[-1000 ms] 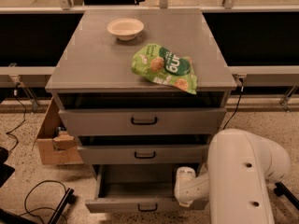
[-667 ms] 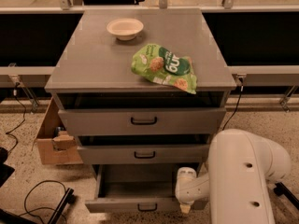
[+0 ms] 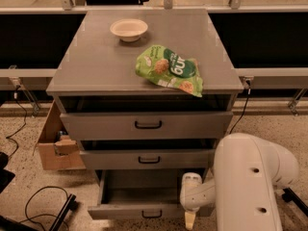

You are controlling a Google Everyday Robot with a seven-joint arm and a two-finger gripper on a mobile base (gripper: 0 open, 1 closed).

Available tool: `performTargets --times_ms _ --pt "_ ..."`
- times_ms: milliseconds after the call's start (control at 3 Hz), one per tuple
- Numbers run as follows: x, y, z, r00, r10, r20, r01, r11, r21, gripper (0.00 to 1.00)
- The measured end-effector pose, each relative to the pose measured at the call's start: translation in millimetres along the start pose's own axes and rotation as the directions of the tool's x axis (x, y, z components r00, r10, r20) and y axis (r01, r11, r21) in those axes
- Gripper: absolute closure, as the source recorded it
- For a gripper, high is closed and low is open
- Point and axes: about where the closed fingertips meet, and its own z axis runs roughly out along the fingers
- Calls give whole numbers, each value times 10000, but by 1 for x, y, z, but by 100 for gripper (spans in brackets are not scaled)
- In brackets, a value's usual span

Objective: Open bottom drawer

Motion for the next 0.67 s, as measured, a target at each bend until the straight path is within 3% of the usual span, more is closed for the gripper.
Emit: performTargets --times_ms 333,667 --pt "4 10 9 9996 132 247 -124 9994 -308 0" --pt "7 64 14 9959 416 808 -325 9934 -1098 18"
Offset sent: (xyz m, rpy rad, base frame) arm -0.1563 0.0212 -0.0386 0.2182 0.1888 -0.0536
